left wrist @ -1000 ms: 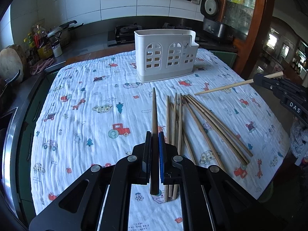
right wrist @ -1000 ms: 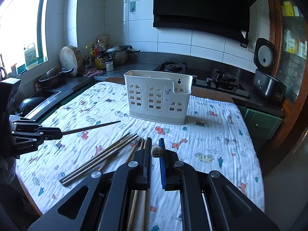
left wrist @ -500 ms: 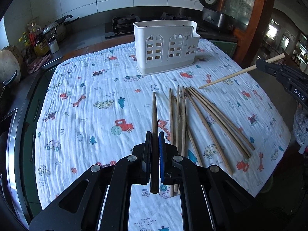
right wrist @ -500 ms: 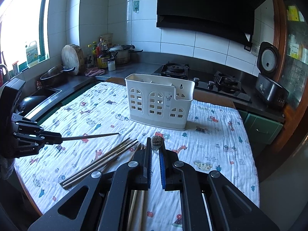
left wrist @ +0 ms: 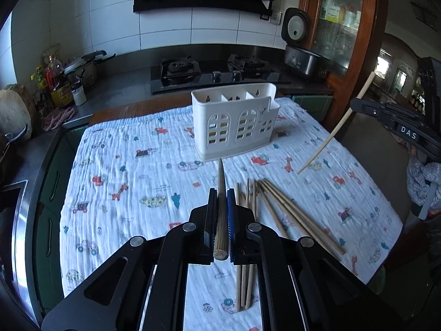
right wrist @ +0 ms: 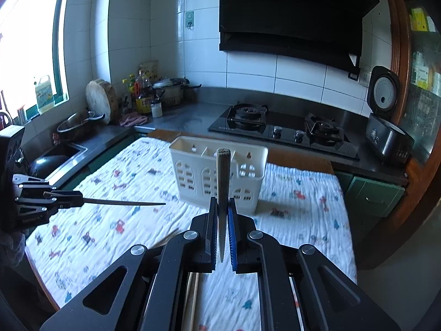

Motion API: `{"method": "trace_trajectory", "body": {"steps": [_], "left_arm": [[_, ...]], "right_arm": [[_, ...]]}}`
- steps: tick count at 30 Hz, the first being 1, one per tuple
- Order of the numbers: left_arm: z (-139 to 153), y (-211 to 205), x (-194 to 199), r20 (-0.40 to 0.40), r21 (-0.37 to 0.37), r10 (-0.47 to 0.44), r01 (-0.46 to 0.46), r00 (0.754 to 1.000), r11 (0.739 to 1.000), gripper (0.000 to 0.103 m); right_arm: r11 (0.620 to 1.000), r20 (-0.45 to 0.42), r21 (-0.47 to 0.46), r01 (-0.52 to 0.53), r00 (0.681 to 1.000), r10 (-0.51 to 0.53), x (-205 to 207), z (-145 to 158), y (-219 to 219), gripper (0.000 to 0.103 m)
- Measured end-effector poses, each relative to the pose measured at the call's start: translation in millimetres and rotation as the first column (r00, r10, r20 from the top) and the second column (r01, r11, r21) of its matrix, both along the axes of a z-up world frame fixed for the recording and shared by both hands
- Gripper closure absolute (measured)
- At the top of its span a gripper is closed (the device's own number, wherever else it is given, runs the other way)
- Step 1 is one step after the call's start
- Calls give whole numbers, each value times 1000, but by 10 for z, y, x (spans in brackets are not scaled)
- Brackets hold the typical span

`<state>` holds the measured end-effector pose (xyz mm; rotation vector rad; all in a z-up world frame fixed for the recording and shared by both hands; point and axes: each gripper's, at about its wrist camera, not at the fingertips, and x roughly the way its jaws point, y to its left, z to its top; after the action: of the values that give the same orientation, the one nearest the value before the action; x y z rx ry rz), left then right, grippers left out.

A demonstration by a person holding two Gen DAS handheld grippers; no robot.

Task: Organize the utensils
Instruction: 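Lower the chopstick into the white holder and open the right gripper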

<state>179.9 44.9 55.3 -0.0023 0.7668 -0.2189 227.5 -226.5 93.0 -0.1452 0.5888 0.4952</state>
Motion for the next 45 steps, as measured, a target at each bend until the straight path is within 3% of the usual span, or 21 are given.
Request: {"method": "trace_trajectory", "body": {"steps": [10, 15, 21, 28, 36, 45], "left_arm": [[861, 9, 205, 131, 17, -43, 41, 990, 999, 97], [931, 29, 614, 84, 41, -41, 38, 996, 998, 97], [757, 31, 1127, -63, 51, -58, 62, 996, 997, 97], [564, 29, 1486, -176, 63, -78, 91, 981, 994, 97], [496, 3, 1753, -250, 43, -87, 101, 964, 994, 97], [466, -80, 1970, -312, 86, -72, 104, 947, 991, 97]], "right_arm": [[999, 101, 34, 41, 994, -44, 460, 672, -4, 96], [997, 128, 45, 58, 990, -64, 771, 794, 69, 96], [997, 86, 19, 68, 994, -70, 1110, 624, 205, 96], [998, 23, -12, 66, 998, -66, 1346, 302, 353, 96], [997, -27, -42, 67, 997, -69, 1486, 16, 421, 96], [995, -59, -59, 82, 995, -86, 1620, -153, 435, 96]]}}
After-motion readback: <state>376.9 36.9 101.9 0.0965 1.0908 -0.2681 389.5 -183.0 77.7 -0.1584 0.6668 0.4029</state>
